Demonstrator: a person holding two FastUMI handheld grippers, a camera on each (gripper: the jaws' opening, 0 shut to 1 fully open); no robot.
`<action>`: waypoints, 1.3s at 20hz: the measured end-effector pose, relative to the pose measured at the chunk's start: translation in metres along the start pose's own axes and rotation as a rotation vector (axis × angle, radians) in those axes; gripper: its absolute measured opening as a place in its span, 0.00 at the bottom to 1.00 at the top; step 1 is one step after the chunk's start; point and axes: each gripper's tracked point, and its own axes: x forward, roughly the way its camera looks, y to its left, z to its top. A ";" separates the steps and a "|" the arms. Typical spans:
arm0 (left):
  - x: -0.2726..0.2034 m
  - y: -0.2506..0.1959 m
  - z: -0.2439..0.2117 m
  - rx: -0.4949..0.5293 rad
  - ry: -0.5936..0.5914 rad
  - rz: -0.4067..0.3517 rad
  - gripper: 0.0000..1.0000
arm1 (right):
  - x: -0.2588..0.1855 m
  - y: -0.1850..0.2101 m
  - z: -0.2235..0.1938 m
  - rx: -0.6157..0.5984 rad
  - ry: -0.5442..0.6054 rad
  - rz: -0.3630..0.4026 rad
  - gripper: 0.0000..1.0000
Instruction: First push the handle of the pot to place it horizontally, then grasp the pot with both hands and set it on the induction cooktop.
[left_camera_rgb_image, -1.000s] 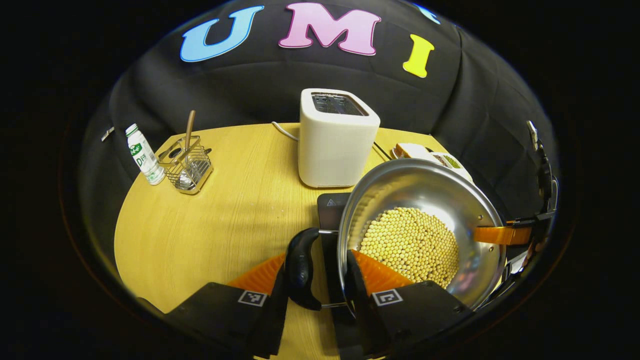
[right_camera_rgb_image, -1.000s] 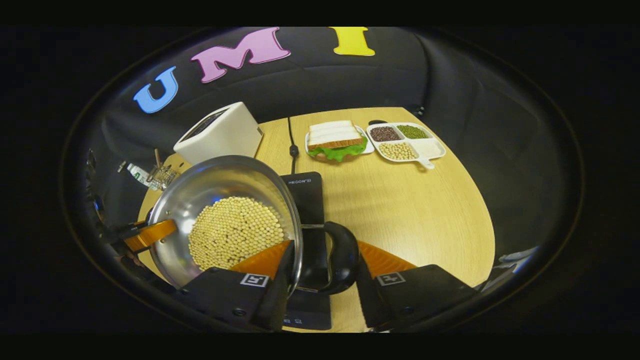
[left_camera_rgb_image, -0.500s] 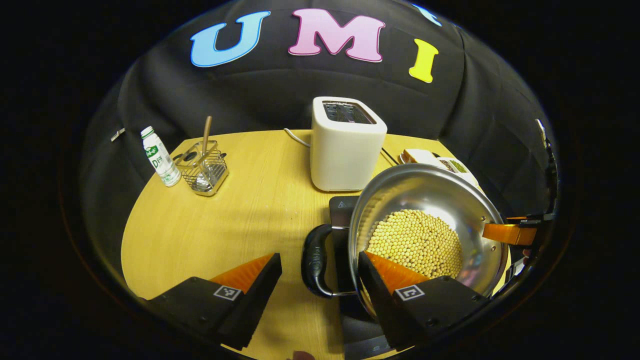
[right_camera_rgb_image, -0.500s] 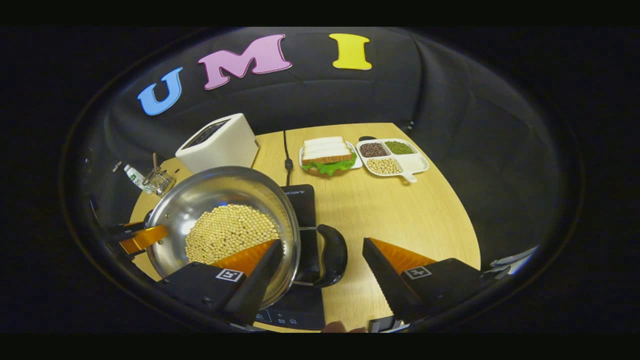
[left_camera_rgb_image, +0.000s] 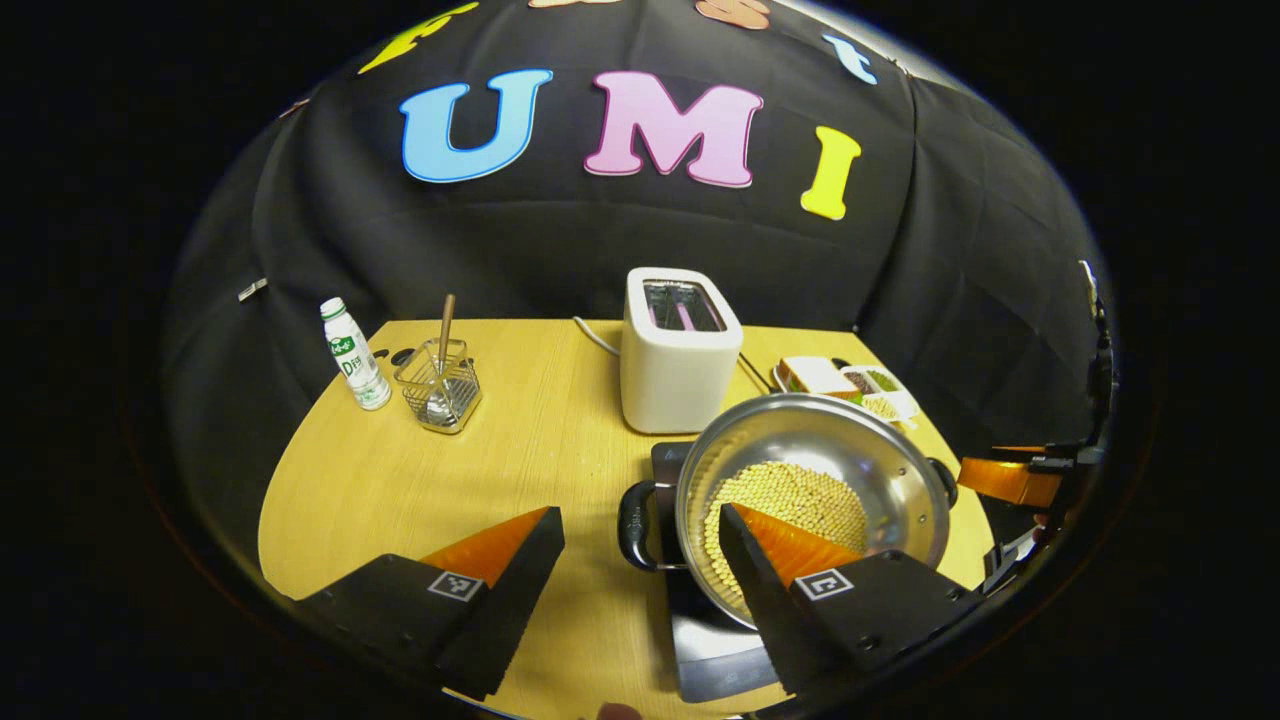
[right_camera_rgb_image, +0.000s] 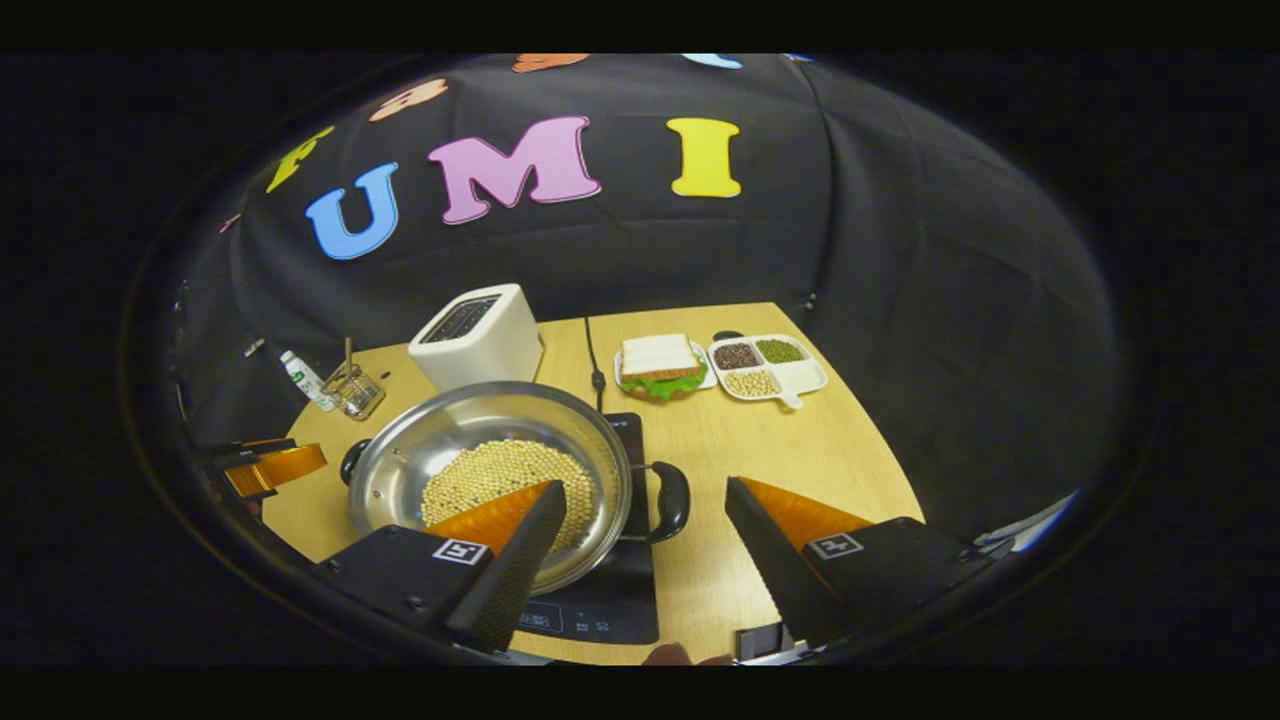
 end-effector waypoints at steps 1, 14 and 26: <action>-0.012 0.000 0.009 -0.007 -0.027 -0.007 0.97 | -0.009 0.002 0.007 0.001 -0.024 0.007 1.00; -0.141 -0.005 0.085 0.032 -0.347 -0.022 0.95 | -0.131 0.056 0.094 -0.062 -0.375 0.062 0.99; -0.218 0.006 0.079 0.031 -0.522 -0.045 0.95 | -0.201 0.092 0.107 -0.045 -0.571 0.082 0.99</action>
